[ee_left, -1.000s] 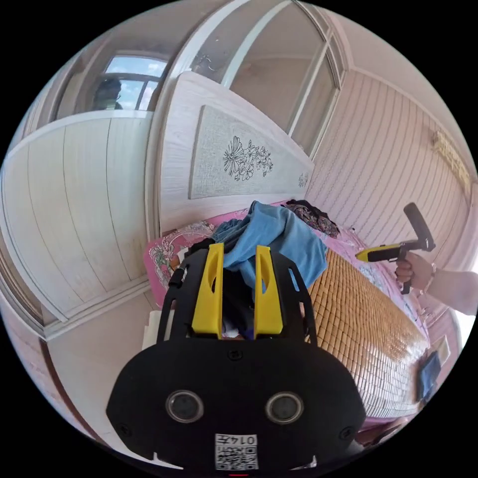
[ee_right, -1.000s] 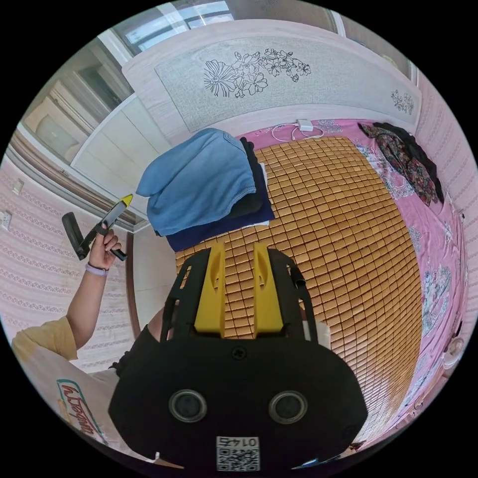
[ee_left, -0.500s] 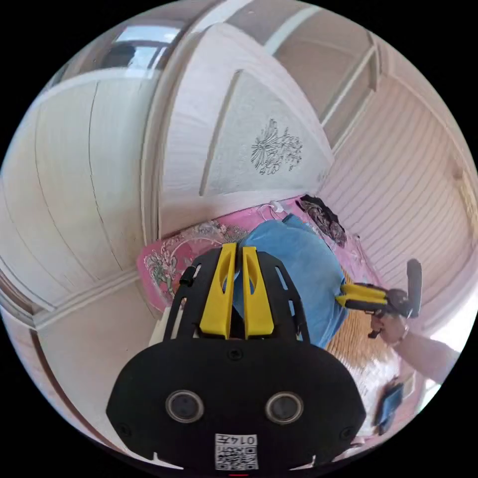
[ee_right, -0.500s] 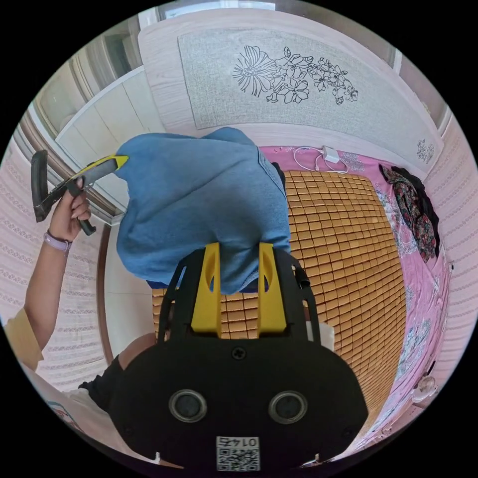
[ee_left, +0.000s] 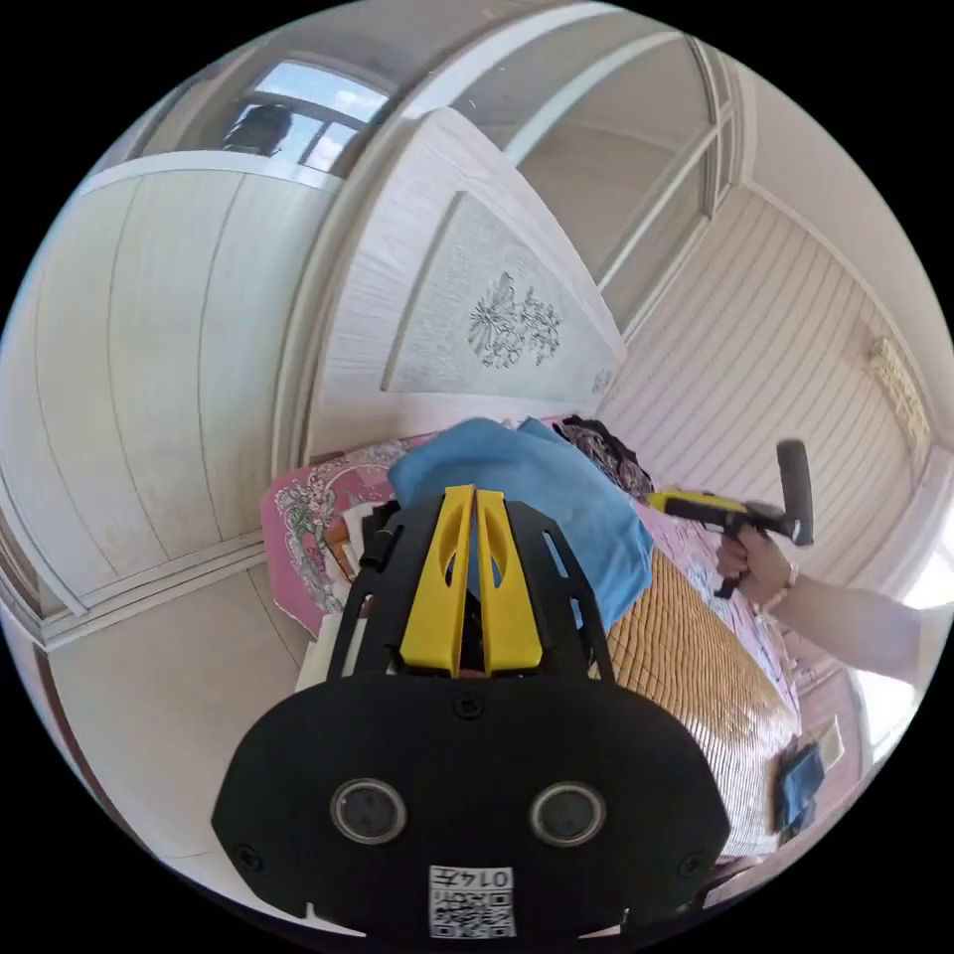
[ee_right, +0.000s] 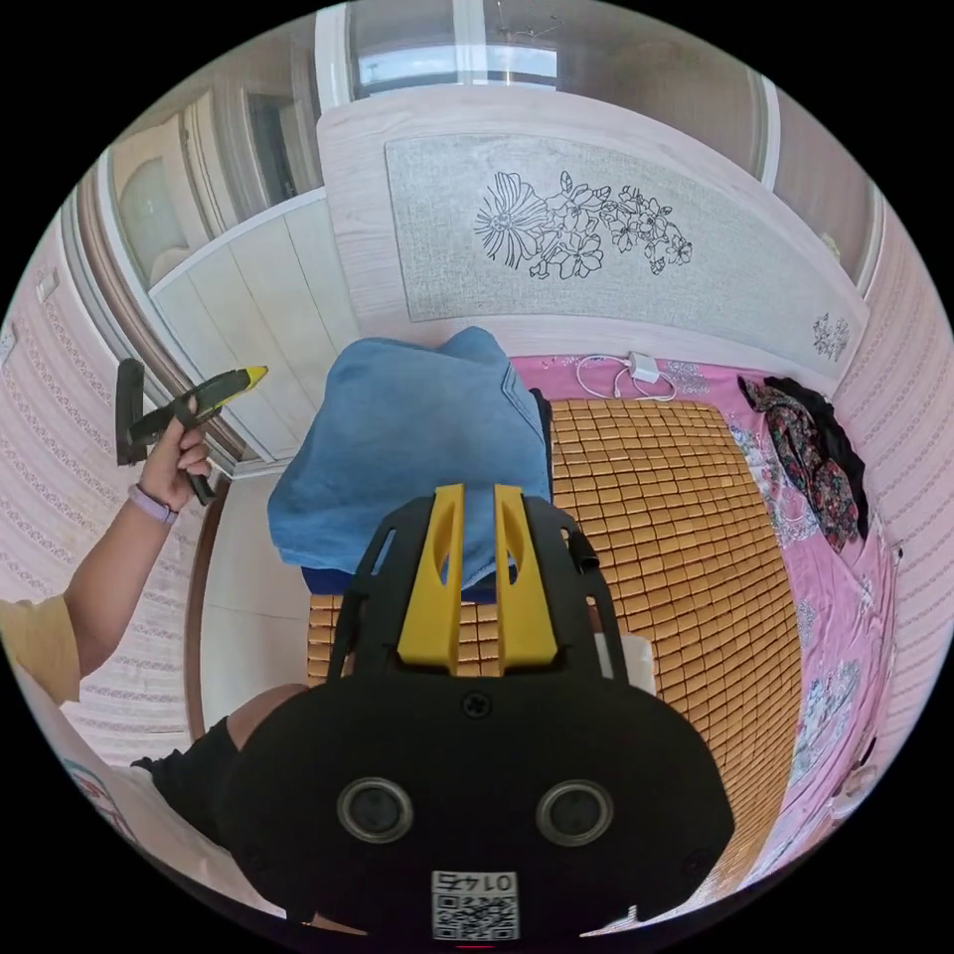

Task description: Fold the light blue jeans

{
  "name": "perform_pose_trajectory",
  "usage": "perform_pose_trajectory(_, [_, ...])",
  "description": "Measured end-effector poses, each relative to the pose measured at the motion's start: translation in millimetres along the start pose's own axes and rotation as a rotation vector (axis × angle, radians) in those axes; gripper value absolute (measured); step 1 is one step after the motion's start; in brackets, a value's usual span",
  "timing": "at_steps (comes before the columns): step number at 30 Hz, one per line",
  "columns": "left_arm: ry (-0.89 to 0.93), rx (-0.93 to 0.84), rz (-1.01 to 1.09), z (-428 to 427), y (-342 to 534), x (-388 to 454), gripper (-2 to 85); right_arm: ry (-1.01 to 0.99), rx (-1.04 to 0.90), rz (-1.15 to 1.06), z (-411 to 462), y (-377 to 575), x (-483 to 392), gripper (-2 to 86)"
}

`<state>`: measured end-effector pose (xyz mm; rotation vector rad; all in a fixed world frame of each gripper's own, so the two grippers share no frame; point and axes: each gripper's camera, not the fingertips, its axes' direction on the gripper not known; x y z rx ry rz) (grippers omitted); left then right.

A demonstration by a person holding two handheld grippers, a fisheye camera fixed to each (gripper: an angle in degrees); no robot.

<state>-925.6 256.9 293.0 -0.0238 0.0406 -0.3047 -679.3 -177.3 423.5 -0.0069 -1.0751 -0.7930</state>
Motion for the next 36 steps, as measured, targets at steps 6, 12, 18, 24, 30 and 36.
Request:
perform_pose_trajectory(6, [-0.016, -0.156, 0.166, 27, 46, 75, -1.0, -0.111, 0.036, 0.126, 10, -45, 13, -0.2])
perform_pose_trajectory(12, [-0.124, -0.065, 0.255, 13, 72, 116, -0.9, -0.127, -0.174, 0.300, 51, -47, 58, -0.4])
perform_pose_trajectory(18, [-0.027, -0.134, 0.102, -25, 93, 136, -0.9, -0.460, 0.186, 0.348, -69, 59, 93, -0.4])
perform_pose_trajectory(24, [0.083, -0.174, 0.076, -107, 153, 201, -1.0, -0.226, -0.039, 0.592, -219, 344, 76, -0.4])
perform_pose_trajectory(30, [0.476, -0.349, 0.349, -132, 187, 368, -1.0, 0.056, -0.247, 0.974, -411, 585, 11, -0.3])
perform_pose_trajectory(36, [0.845, -0.403, 0.870, -185, 237, 599, -0.4, 0.505, 0.151, 1.309, -596, 761, -78, -0.3])
